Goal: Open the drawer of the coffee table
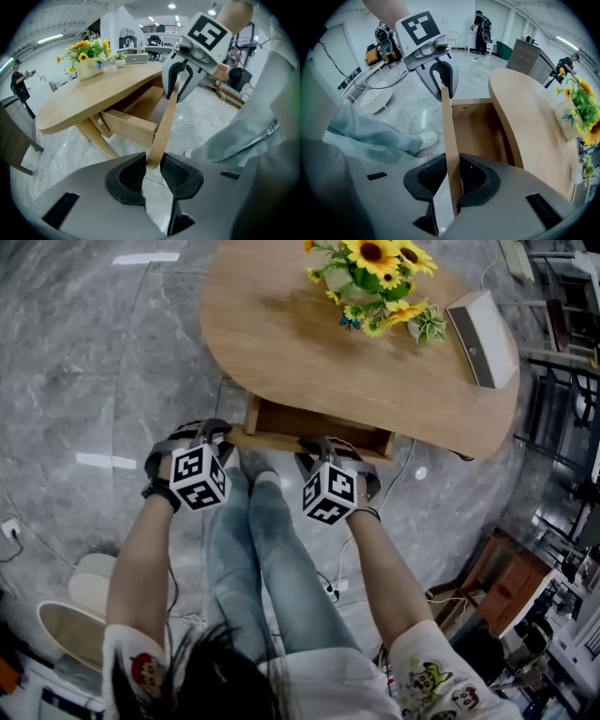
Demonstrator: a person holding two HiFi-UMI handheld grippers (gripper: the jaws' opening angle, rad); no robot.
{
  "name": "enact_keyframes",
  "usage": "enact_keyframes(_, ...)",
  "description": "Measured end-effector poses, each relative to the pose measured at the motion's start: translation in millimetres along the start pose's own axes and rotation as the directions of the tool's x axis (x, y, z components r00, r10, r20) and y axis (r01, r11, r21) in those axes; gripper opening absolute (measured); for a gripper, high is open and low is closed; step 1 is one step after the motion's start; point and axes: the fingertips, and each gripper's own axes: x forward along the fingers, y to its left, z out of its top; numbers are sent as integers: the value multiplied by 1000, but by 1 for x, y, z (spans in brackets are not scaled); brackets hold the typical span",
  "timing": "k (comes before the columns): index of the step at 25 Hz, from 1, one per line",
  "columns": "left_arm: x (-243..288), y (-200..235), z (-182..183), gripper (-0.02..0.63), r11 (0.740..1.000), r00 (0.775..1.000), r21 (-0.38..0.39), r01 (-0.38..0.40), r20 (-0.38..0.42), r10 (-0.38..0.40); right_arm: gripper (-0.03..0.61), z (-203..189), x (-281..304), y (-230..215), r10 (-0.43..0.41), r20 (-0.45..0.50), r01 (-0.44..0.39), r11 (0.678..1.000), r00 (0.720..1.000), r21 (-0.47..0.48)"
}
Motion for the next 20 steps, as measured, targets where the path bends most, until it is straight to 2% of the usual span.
enact_keyframes(3,-1,-14,-6,86,1000,1000,16,11,-17,-11,71,-2,-1,16,21,-4,-21,999,1000,-36)
enact_keyframes(7,-4,-29,-13,86,1000,1000,8,11,-26,-11,71,-3,-1,34,23,-4,-23,999,1000,-31)
enact_keyframes(20,-5,-51,-21,86,1000,999,-20,-4,-34,3,70,-7,-3,57,32,-4,-32,999,999,-39)
